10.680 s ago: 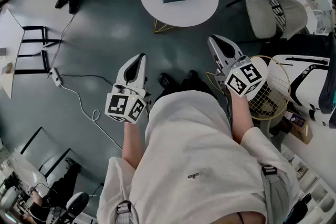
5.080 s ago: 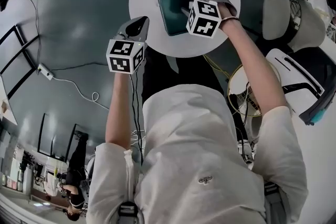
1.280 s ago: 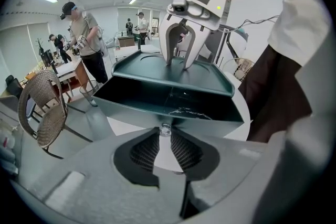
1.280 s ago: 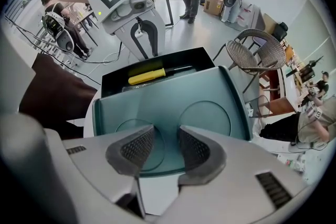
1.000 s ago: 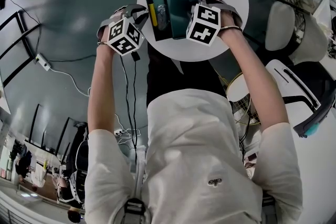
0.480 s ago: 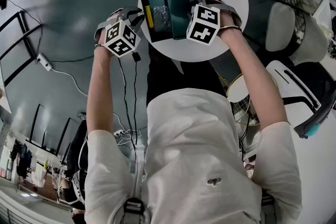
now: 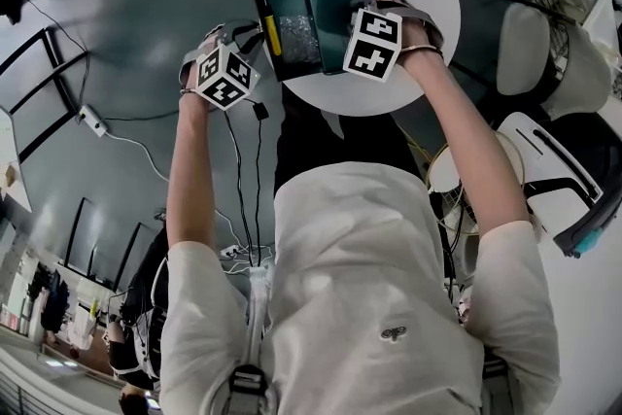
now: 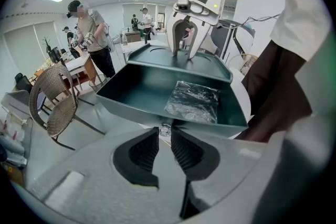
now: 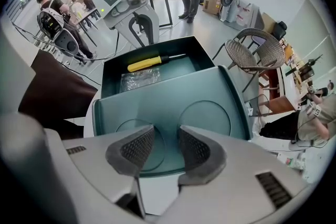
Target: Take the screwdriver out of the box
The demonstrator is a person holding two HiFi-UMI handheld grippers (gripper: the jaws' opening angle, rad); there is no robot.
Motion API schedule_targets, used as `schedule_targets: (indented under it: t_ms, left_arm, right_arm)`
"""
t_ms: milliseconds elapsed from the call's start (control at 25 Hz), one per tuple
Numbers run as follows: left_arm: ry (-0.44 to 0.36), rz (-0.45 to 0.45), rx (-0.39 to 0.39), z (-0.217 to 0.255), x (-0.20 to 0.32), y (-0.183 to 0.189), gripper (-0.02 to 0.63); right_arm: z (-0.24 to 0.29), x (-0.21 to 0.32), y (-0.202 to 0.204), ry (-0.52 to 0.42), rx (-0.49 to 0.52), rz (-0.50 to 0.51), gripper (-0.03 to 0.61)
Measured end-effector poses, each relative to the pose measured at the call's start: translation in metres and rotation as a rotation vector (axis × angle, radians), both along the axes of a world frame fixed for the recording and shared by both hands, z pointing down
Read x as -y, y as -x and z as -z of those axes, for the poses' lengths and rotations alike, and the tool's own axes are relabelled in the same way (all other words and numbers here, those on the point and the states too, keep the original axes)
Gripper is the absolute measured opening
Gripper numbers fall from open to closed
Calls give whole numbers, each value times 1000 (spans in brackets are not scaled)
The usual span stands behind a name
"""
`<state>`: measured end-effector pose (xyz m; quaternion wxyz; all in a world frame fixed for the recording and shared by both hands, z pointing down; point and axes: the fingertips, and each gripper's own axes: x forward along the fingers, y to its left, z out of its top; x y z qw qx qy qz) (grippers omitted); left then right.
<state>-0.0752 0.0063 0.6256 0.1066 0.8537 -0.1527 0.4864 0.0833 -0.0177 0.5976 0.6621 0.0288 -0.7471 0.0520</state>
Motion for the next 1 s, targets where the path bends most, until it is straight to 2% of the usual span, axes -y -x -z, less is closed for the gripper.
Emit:
schedule_targets:
  t_ms: [160,240,320,400,640,760,880,1000]
  left_arm:
    - [-40,75,25,8,-2,4,72]
    - [-57,156,16,18,-2,11,72]
    - [-48,271,-29,32,-7,18,72]
    - [-9,394,-107,46,-17,18,72]
    - [178,690,-381,77,-50,-1,72]
    - [261,835,-516,82,-59,-7,72]
    - [289,905,-561,82,-66,-7,71]
    - [304,927,-587,82,-71,-5,71]
  right_arm:
    - [3,-1,-2,-5,-2,-7,146]
    - [4,-1,-2,-9,-7,-9,146]
    - [6,-2,0,-14,-6,-17,146]
    - [8,-4,-1,-25,11,-49,144]
    - [13,-9,-10,-127,125,-274,145]
    - [17,-6,-16,-205,182,-438,141]
    - [35,-4,-19,-293,235,-606,100]
    - [55,-12,2,-223,374,-795,114]
